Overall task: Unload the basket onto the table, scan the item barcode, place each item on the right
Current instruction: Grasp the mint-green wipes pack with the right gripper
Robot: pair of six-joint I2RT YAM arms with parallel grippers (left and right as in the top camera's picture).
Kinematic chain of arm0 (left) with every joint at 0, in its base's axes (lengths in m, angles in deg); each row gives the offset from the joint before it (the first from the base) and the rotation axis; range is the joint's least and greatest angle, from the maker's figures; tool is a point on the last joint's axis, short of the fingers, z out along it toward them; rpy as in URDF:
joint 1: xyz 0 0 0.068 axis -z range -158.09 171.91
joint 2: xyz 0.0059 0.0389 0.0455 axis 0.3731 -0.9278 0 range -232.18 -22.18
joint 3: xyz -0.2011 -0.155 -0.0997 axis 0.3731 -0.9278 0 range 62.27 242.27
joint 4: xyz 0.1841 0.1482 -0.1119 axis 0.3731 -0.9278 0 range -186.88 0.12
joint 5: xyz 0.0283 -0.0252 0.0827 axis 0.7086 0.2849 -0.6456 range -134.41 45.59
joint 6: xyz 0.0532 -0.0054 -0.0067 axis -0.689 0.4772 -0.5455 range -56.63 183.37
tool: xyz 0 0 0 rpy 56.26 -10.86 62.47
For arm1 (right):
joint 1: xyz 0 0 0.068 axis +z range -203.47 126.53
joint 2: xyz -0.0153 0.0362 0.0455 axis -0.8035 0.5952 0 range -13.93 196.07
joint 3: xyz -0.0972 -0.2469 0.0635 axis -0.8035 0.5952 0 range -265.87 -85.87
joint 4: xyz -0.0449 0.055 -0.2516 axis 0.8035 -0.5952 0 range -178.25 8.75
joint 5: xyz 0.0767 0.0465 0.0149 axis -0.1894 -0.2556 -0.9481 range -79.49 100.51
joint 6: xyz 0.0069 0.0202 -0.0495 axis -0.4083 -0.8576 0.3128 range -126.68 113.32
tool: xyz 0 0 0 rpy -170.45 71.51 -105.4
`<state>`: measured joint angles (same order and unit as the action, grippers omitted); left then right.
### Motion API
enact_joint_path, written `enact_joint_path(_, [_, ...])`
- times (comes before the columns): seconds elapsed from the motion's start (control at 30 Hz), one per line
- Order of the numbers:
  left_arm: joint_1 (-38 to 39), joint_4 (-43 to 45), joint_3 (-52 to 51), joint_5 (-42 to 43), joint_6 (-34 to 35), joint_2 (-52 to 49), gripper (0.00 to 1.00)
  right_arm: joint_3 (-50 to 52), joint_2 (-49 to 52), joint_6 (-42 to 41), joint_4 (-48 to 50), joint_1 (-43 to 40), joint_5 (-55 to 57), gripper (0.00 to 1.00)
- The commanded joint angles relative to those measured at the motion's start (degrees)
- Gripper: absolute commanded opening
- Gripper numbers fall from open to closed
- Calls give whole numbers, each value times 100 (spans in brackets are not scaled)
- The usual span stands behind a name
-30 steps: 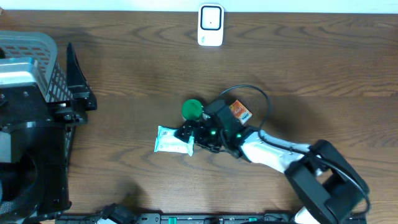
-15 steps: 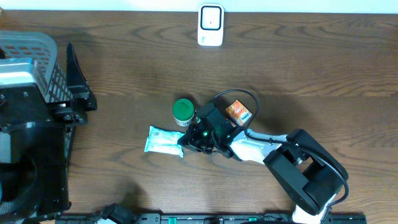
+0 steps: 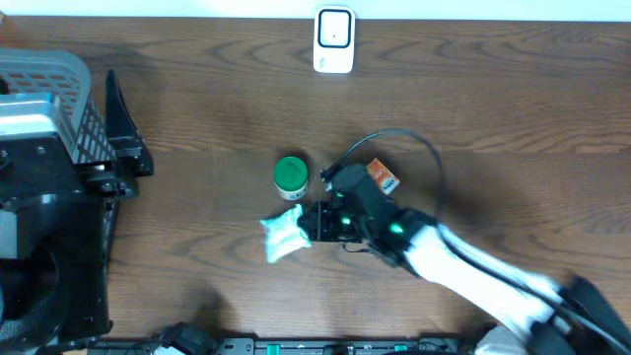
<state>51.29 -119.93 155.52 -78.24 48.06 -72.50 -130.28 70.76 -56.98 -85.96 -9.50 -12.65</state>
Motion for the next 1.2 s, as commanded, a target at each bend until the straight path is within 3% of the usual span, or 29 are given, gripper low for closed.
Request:
enact_joint_path(0.0, [-24, 15, -31, -66, -94, 46, 85, -48, -1078, 1163, -354, -4, 140, 1])
enact_joint_path(0.2, [-24, 57, -114, 39, -94, 46, 85, -48, -2063, 1303, -1440, -4, 1209, 3])
enact_joint_path(0.23, [-24, 57, -122, 42, -94, 46, 85, -48, -2072, 1187, -1716, -4, 1399, 29])
enact_joint_path(0.27, [-24, 59, -127, 42, -92, 46, 85, -22, -2004, 905, -2028, -2, 1436, 86])
enact_joint_path(0.3, [-24, 59, -127, 42, -94, 46, 85, 13, -1934, 769, -2076, 9, 1320, 99])
enact_joint_path(0.43, [-24, 74, -127, 42, -94, 46, 85, 398, -1384, -52, -1746, 173, 997, 99])
enact_joint_path(0.6, [-24, 76, -127, 127, -94, 46, 85, 800, 186, -415, -39, 221, 590, 99])
enact_joint_path(0.8, [-24, 72, -127, 125, -94, 50, 85, 800, 1292, -756, 254, 221, 442, 99])
enact_joint_path(1.1, [-24, 61, -127, 125, -96, 79, 85, 798, 1672, -538, 496, 136, -372, 99])
enact_joint_path(1.17, [-24, 74, -127, 125, -96, 107, 86, 798, 1685, -535, 496, 122, -369, 89])
